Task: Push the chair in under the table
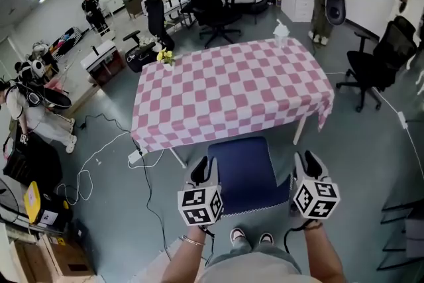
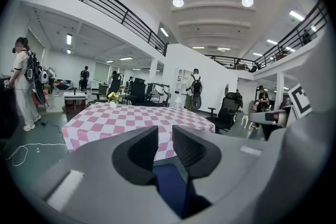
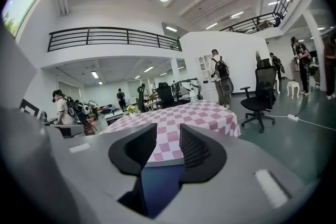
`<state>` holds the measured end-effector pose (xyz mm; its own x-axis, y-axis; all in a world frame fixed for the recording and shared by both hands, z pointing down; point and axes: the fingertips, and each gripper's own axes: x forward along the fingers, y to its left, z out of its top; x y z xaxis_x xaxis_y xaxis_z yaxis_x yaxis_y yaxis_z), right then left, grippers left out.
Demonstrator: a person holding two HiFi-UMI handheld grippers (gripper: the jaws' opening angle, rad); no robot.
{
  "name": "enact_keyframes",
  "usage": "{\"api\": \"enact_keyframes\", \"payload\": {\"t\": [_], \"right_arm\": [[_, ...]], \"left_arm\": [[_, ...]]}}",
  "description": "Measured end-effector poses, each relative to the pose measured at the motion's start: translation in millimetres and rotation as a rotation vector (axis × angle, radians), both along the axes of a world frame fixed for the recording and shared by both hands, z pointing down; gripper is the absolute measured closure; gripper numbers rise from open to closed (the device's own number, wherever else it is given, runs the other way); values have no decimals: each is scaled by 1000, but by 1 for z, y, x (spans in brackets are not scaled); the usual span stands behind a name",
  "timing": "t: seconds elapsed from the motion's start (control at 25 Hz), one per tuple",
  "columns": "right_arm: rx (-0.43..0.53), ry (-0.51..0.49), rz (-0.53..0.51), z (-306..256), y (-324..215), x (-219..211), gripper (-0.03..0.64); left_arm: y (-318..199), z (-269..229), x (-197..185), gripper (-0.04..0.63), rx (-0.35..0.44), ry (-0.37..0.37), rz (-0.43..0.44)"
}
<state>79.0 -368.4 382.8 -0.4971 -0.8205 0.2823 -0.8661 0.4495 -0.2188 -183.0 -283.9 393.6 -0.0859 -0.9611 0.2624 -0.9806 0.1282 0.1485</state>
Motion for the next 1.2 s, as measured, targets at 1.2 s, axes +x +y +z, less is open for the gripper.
{"api": "enact_keyframes", "payload": {"t": [1.2], "right_arm": [[-99,244,-709,68,64,-35,494]], "left_arm": [[82,67,64,509,-263,-145,202]]}}
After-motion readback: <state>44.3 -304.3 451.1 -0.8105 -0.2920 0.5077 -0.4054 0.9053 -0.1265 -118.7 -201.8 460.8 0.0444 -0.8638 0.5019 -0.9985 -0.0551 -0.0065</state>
